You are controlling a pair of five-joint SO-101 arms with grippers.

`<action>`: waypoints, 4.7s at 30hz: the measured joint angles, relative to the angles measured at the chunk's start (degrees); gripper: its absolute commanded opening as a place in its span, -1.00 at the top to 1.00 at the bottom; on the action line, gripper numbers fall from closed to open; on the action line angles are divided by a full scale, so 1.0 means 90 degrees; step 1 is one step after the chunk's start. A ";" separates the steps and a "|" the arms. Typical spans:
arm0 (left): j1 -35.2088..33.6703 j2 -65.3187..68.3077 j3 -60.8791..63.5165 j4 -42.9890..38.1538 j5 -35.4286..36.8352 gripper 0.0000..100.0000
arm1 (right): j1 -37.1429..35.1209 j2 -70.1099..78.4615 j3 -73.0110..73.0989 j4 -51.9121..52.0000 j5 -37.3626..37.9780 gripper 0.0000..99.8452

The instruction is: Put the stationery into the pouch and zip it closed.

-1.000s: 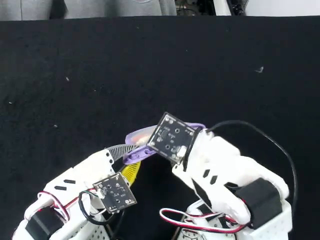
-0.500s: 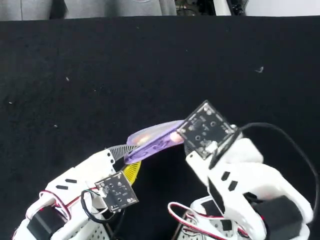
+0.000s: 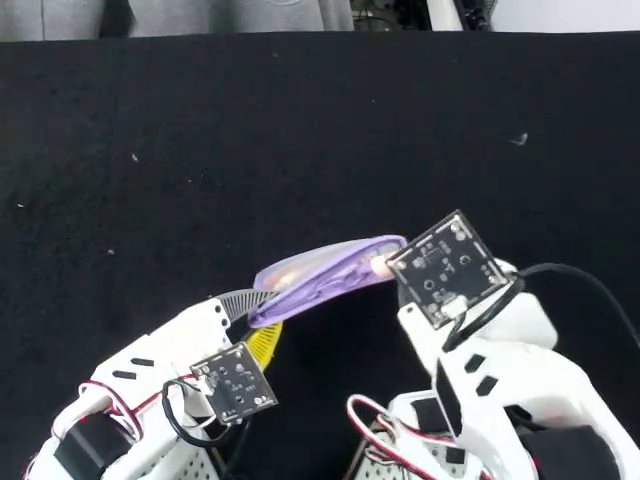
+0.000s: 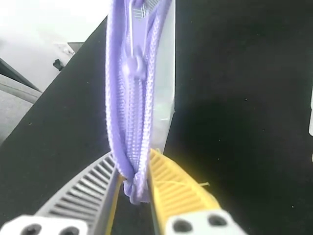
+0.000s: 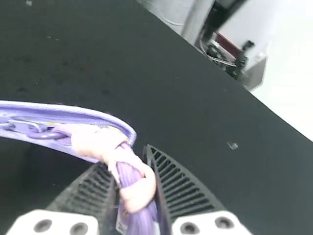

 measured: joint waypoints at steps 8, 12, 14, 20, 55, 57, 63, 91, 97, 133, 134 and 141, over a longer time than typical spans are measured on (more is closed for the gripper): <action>-0.0010 0.0000 0.0059 -0.0127 0.0000 0.94 | 0.1065 0.0000 -0.0010 0.0000 0.0254 0.98; -0.0010 0.0000 0.0059 -0.0127 0.0000 0.94 | 0.1631 -0.0010 -0.0010 -0.0049 0.0293 0.98; -0.0010 0.0000 0.0059 -0.0127 0.0000 0.94 | 0.1875 -0.0029 -0.0010 -0.0098 0.0293 0.98; -0.0010 0.0000 0.0059 -0.0127 0.0000 0.94 | 0.2344 -0.0088 -0.0010 -0.0303 0.0293 0.98; -0.0264 -0.0020 0.0088 -0.0147 -0.0010 0.94 | 0.5343 0.1446 -0.0020 -0.1661 0.0283 0.98; -0.0303 -0.0020 0.0088 -0.0147 -0.0010 0.94 | 0.5538 0.1612 -0.0010 -0.1807 0.0293 0.98; -0.0322 -0.0020 0.0088 -0.0147 -0.0010 0.94 | 0.5607 0.1670 -0.0010 -0.1856 0.0293 0.97; -0.2432 0.0088 0.1231 -0.1797 0.1123 0.29 | 0.4689 0.1670 -0.0010 -0.1778 -0.0547 0.63; -0.3028 0.0078 0.1221 -0.2217 0.1573 0.29 | 0.4679 0.1670 -0.0020 -0.1778 -0.0547 0.63; -0.6056 0.0068 0.1211 -0.2872 0.2628 0.29 | 0.0137 0.3546 0.1485 -0.5617 -0.3214 0.64; -0.6056 0.0068 0.1211 -0.2803 0.2628 0.29 | 0.0127 0.3966 0.1104 -0.5441 -0.3214 0.64; -0.6056 0.0068 0.1211 -0.2716 0.2628 0.29 | 0.0156 0.6945 -0.2413 -0.3243 -0.3194 0.64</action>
